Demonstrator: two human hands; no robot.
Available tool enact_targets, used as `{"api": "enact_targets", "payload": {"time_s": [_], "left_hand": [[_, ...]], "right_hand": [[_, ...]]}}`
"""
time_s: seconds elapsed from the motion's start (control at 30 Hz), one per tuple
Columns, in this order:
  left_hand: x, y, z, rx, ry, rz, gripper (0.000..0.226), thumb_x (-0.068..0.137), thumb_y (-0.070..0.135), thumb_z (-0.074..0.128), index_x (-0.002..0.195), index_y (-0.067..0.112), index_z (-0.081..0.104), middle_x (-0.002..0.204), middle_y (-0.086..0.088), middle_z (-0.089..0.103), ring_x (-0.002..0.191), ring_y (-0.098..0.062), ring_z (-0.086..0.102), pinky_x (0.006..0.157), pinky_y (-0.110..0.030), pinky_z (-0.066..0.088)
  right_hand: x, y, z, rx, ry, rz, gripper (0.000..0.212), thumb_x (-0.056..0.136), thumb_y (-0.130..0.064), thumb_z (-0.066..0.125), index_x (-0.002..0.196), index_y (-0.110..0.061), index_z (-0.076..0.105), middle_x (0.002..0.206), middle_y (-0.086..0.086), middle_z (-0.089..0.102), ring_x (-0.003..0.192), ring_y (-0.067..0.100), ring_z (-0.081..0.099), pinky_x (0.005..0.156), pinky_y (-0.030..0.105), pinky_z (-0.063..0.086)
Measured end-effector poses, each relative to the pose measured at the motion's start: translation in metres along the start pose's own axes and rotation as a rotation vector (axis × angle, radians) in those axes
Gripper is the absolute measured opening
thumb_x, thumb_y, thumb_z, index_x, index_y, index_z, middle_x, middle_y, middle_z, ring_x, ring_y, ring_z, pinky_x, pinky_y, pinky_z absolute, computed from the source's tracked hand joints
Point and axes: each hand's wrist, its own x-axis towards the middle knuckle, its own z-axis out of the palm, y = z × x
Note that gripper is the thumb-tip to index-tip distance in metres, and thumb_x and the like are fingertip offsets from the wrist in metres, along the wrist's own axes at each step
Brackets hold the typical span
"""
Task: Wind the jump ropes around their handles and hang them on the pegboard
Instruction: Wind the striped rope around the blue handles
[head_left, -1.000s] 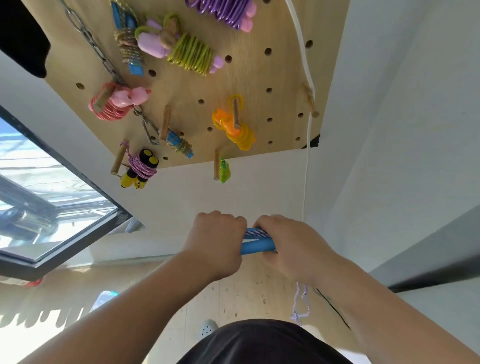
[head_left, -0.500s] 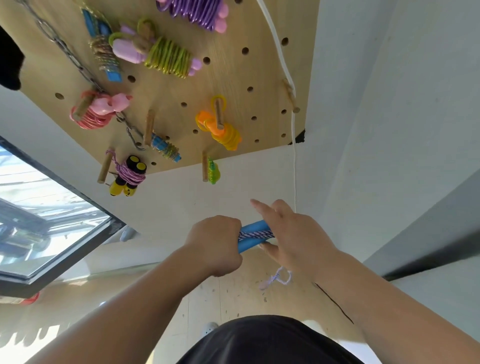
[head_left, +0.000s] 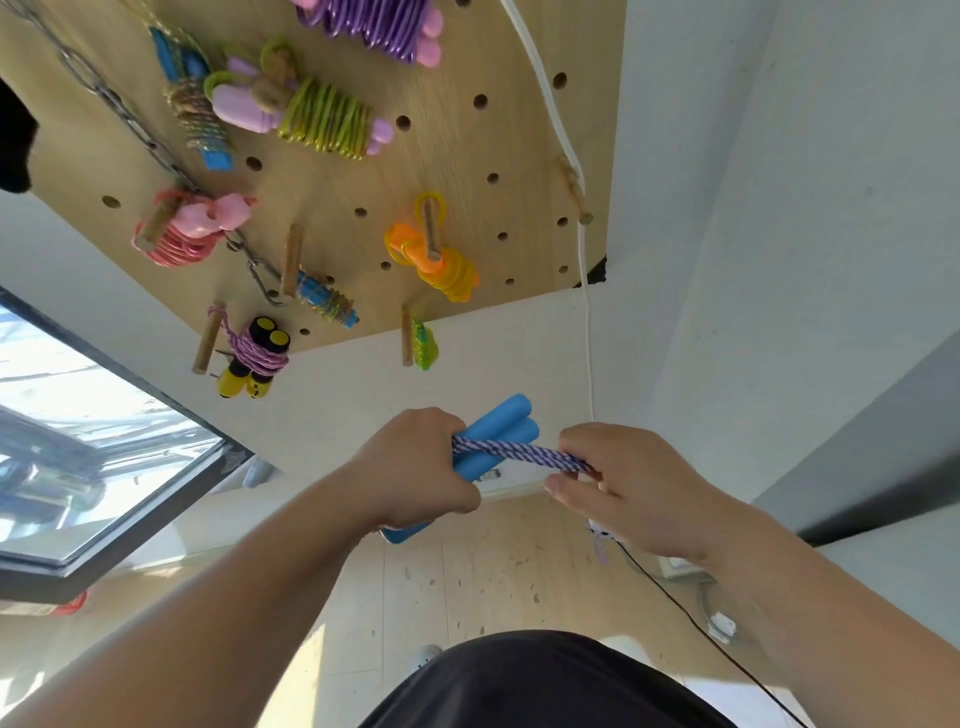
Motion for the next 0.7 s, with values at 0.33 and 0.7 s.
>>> {"api": "enact_targets", "payload": {"time_s": [0.33, 0.7], "left_hand": [[-0.012, 0.016, -0.009, -0.295, -0.456, 0.136, 0.026, 0.065, 0.019, 0.071, 0.065, 0.020, 0.045, 0.056, 0.010, 0.045, 0.051, -0.007, 0.045, 0.054, -0.024, 0.038], [0.004, 0.014, 0.018, 0.511, -0.349, 0.165, 0.016, 0.078, 0.025, 0.066, 0.079, 0.020, 0.051, 0.076, 0.002, 0.053, 0.068, -0.017, 0.054, 0.065, -0.033, 0.049]], "right_hand": [[0.009, 0.003, -0.006, -0.157, -0.119, -0.163, 0.015, 0.097, -0.023, 0.048, 0.085, -0.018, 0.055, 0.080, -0.008, 0.053, 0.076, 0.009, 0.040, 0.068, 0.029, 0.031], [0.042, -0.021, -0.032, -0.445, -0.254, -0.278, 0.027, 0.093, -0.026, 0.047, 0.067, -0.021, 0.043, 0.070, -0.006, 0.048, 0.073, 0.016, 0.043, 0.073, 0.033, 0.037]]}}
